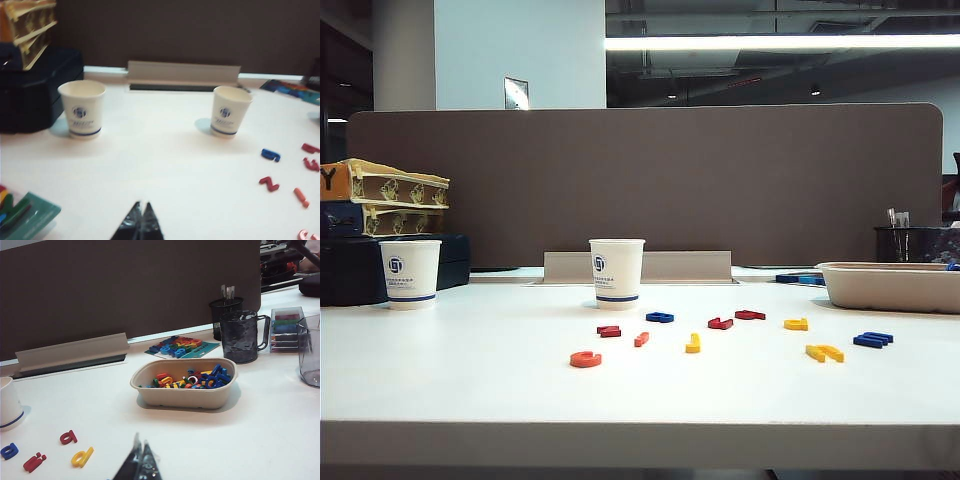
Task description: Pick up the letter "c" and put it in the paper cup.
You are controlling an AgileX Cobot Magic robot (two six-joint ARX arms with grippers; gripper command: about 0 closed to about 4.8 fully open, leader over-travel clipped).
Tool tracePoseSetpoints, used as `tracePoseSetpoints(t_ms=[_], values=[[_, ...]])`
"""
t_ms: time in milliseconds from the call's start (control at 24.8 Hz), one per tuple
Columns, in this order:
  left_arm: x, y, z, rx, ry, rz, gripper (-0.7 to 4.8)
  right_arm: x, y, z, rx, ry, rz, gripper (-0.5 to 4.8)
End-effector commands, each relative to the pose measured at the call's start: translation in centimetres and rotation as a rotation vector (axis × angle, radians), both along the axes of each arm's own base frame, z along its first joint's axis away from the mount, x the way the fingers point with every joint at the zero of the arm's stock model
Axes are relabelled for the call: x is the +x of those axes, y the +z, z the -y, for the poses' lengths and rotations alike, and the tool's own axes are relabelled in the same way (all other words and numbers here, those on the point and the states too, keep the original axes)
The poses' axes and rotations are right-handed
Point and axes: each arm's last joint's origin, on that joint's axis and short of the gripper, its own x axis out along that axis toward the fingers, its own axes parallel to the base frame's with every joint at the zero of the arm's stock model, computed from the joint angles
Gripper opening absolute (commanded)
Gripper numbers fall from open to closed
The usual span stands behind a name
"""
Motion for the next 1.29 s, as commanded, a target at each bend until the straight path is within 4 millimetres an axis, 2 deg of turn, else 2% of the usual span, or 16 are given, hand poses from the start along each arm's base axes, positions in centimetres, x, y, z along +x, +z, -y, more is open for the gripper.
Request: tracePoseSetpoints(t_ms=[40, 282, 524, 686, 807, 1130, 1291], values=[[-0.1, 0.6, 0.0, -0.007, -0.014, 0.045, 0.17, -0.2, 0.9, 0.0, 0.004, 0.008, 0.048, 0.00], [-0.1, 1.0, 0.1, -0.028, -0.042, 0.075, 0.27, -0.6, 2.5, 0.0, 0.002, 0.008, 0.084, 0.14], [-0.4, 2.0, 0.8, -0.032, -0.107, 0.121, 0.27, -0.7, 2.7, -0.1, 0.002, 0.023, 0.086, 0.14], [-0.5, 2.3, 1.3, -0.037, -0.146, 0.124, 0.28, -0.9, 3.3, -0.1, 0.002, 0.023, 0.088, 0.44], [-0.5, 2.4, 1.4, -0.038, -0.145, 0.126, 0.30, -1.0, 3.7, -0.1, 0.002, 0.023, 0.088, 0.48], [-0.1, 4.1, 1.4, -0.024, -0.127, 0.112, 0.41, -1.0, 5.2, -0.2, -0.009, 0.079, 0.081, 0.54], [1.1, 5.8, 1.6, 0.025, -0.136, 0.117, 0.52, -0.1, 6.6, -0.3, -0.052, 0.100, 0.038, 0.54]])
